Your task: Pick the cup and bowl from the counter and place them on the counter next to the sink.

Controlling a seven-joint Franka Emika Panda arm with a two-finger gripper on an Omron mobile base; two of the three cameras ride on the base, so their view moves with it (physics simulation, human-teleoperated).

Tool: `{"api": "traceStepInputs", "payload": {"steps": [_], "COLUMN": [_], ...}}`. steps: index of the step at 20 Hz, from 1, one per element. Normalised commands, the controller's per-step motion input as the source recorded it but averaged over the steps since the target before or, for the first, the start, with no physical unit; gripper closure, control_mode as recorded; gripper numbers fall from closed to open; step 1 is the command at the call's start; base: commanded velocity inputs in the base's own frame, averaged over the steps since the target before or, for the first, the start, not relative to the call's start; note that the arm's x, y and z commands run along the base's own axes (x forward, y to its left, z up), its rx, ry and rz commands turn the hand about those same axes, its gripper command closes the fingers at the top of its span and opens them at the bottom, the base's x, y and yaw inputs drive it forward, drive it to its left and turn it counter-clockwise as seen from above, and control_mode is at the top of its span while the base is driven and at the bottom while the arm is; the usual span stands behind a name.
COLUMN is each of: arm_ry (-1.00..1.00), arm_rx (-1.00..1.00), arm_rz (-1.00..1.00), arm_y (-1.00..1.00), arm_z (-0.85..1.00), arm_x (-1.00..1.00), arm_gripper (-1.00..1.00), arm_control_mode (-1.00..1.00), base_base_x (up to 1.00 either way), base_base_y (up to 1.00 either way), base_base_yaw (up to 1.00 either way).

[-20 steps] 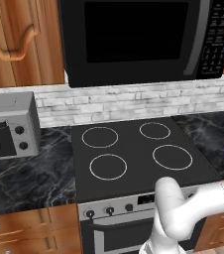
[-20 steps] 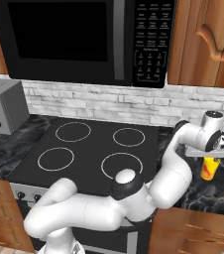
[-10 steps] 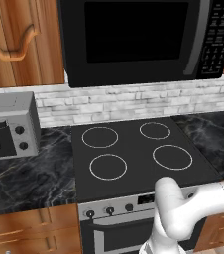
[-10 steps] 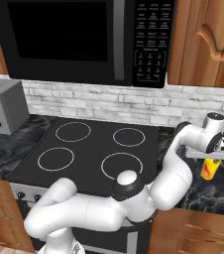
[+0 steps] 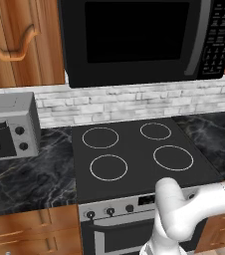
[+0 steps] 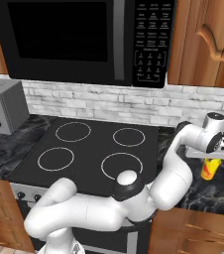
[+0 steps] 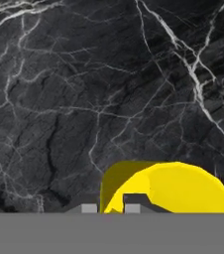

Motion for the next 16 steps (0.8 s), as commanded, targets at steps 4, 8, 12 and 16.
{"api": "traceStepInputs", "payload": {"steps": [4, 8, 12, 16], "arm_ry": [-0.03, -0.1, -0.1, -0.11], "arm_rx": [0.0, 0.0, 0.0, -0.01], "arm_rz": [0.05, 0.05, 0.0, 0.0], "arm_y": [-0.04, 0.04, 0.36, 0.78], "arm_z": [0.12, 0.41, 0.39, 0.3], "arm_x": [-0.29, -0.7, -0.85, -0.7], "arm_gripper": [1.0, 1.0, 1.0, 1.0], "arm_control_mode": [-1.0, -1.0, -1.0, -1.0], "base_base_x": [0.0, 0.0, 0.0, 0.0], "base_base_y": [0.0, 0.0, 0.0, 0.0], "base_base_yaw": [0.0, 0.0, 0.0, 0.0]}}
